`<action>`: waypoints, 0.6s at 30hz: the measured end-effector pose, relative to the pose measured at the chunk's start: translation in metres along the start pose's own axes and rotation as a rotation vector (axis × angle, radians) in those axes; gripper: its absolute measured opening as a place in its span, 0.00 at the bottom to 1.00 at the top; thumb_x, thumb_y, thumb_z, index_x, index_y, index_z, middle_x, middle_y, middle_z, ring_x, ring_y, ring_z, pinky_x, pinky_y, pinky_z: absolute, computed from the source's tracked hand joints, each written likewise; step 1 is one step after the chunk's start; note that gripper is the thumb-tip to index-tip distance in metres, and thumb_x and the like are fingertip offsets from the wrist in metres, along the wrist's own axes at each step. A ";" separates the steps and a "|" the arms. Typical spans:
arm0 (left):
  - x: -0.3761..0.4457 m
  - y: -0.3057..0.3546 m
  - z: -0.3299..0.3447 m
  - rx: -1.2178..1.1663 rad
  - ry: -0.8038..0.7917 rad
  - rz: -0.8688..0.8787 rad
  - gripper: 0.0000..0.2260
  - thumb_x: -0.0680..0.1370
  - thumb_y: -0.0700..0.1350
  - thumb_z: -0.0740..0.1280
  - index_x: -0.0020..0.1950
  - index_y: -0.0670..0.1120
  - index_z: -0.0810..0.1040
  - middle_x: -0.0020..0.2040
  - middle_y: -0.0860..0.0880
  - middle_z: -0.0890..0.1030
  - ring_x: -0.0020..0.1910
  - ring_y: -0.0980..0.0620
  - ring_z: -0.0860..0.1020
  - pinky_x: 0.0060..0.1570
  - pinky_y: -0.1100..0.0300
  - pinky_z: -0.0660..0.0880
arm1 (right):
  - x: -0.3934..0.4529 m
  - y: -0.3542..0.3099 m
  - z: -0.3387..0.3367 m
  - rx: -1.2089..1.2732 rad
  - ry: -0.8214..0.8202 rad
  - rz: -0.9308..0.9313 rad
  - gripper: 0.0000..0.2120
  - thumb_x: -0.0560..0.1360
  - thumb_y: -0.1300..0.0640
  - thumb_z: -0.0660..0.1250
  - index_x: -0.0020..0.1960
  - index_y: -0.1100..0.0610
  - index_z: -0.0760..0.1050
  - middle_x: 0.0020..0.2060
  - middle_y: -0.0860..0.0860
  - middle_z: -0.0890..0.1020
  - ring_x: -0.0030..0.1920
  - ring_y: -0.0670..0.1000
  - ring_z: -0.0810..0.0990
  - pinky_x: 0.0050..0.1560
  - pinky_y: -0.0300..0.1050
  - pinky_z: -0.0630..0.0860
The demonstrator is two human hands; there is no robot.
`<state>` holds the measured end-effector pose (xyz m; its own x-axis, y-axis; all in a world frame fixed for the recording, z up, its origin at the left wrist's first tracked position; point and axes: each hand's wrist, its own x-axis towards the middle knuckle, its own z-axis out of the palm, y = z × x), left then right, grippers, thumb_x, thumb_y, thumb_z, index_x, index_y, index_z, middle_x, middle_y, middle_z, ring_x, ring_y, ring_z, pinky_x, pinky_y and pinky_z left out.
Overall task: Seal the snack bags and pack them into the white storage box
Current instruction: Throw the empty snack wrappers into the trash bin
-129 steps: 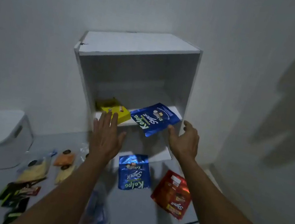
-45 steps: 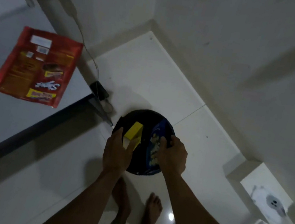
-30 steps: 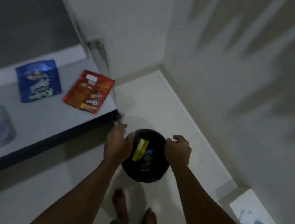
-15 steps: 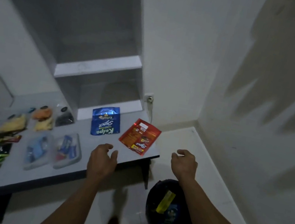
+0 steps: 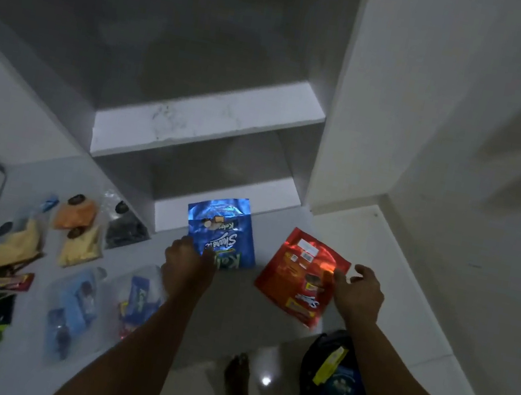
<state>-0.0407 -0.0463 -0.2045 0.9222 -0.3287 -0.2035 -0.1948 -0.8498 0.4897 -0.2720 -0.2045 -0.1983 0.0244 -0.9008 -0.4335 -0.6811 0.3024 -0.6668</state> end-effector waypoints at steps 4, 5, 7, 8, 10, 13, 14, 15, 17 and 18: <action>0.071 0.010 0.015 0.077 0.023 -0.001 0.22 0.75 0.58 0.67 0.61 0.43 0.74 0.57 0.41 0.78 0.58 0.39 0.75 0.55 0.44 0.74 | 0.038 0.000 0.036 -0.022 0.044 0.119 0.42 0.70 0.37 0.72 0.74 0.58 0.64 0.66 0.62 0.75 0.65 0.64 0.75 0.63 0.62 0.73; 0.086 0.010 0.021 0.085 0.018 -0.027 0.24 0.75 0.59 0.66 0.61 0.42 0.74 0.58 0.41 0.77 0.59 0.39 0.74 0.56 0.43 0.73 | 0.046 0.002 0.044 -0.025 0.048 0.158 0.44 0.68 0.34 0.72 0.74 0.58 0.63 0.66 0.62 0.74 0.65 0.64 0.74 0.64 0.64 0.72; 0.108 0.011 0.029 0.134 -0.016 -0.100 0.27 0.74 0.62 0.65 0.63 0.42 0.72 0.60 0.41 0.75 0.61 0.39 0.72 0.58 0.43 0.70 | 0.059 0.007 0.057 -0.001 0.059 0.230 0.45 0.64 0.31 0.72 0.71 0.57 0.68 0.63 0.60 0.78 0.62 0.64 0.77 0.62 0.64 0.74; 0.116 0.011 0.034 0.167 -0.040 -0.129 0.29 0.74 0.63 0.64 0.64 0.42 0.72 0.61 0.41 0.74 0.62 0.40 0.70 0.59 0.43 0.69 | 0.062 0.007 0.061 0.020 0.069 0.254 0.43 0.63 0.30 0.73 0.67 0.57 0.71 0.59 0.59 0.80 0.58 0.63 0.80 0.60 0.63 0.76; 0.126 0.012 0.040 0.206 -0.077 -0.170 0.31 0.74 0.65 0.64 0.65 0.43 0.71 0.63 0.41 0.72 0.63 0.40 0.68 0.61 0.43 0.66 | 0.067 0.008 0.068 0.064 0.090 0.279 0.38 0.61 0.31 0.75 0.59 0.57 0.76 0.52 0.58 0.84 0.51 0.61 0.83 0.55 0.62 0.79; 0.133 0.011 0.047 0.195 -0.068 -0.229 0.28 0.74 0.62 0.66 0.65 0.43 0.71 0.63 0.41 0.71 0.64 0.40 0.67 0.62 0.44 0.65 | 0.070 0.008 0.075 0.059 0.108 0.298 0.29 0.63 0.37 0.77 0.53 0.56 0.79 0.46 0.57 0.85 0.45 0.61 0.84 0.53 0.62 0.80; 0.134 0.011 0.049 0.194 -0.054 -0.227 0.27 0.74 0.60 0.67 0.65 0.44 0.71 0.63 0.41 0.71 0.64 0.40 0.67 0.61 0.44 0.65 | 0.071 0.009 0.077 0.049 0.120 0.306 0.27 0.63 0.38 0.78 0.53 0.56 0.79 0.46 0.57 0.85 0.45 0.61 0.84 0.53 0.61 0.80; 0.135 0.010 0.050 0.194 -0.040 -0.219 0.26 0.74 0.58 0.68 0.65 0.44 0.71 0.63 0.41 0.72 0.64 0.39 0.68 0.61 0.44 0.66 | 0.071 0.008 0.077 0.043 0.138 0.309 0.26 0.63 0.40 0.78 0.53 0.56 0.79 0.46 0.57 0.85 0.46 0.61 0.84 0.53 0.62 0.80; 0.137 0.010 0.052 0.174 -0.024 -0.217 0.25 0.74 0.57 0.70 0.64 0.43 0.72 0.62 0.41 0.73 0.64 0.39 0.68 0.60 0.44 0.66 | 0.069 0.006 0.077 0.034 0.177 0.312 0.24 0.65 0.43 0.78 0.54 0.56 0.79 0.47 0.57 0.85 0.48 0.61 0.83 0.53 0.62 0.79; 0.138 0.010 0.053 0.149 -0.020 -0.233 0.25 0.73 0.56 0.71 0.63 0.43 0.72 0.62 0.41 0.73 0.63 0.39 0.69 0.60 0.44 0.67 | 0.067 0.005 0.076 0.030 0.199 0.309 0.23 0.66 0.44 0.78 0.53 0.56 0.79 0.48 0.57 0.84 0.49 0.61 0.83 0.54 0.62 0.79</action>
<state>0.0672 -0.1222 -0.2724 0.9415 -0.1240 -0.3133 -0.0265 -0.9542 0.2979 -0.2176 -0.2397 -0.2767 -0.3234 -0.8078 -0.4927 -0.6124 0.5757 -0.5418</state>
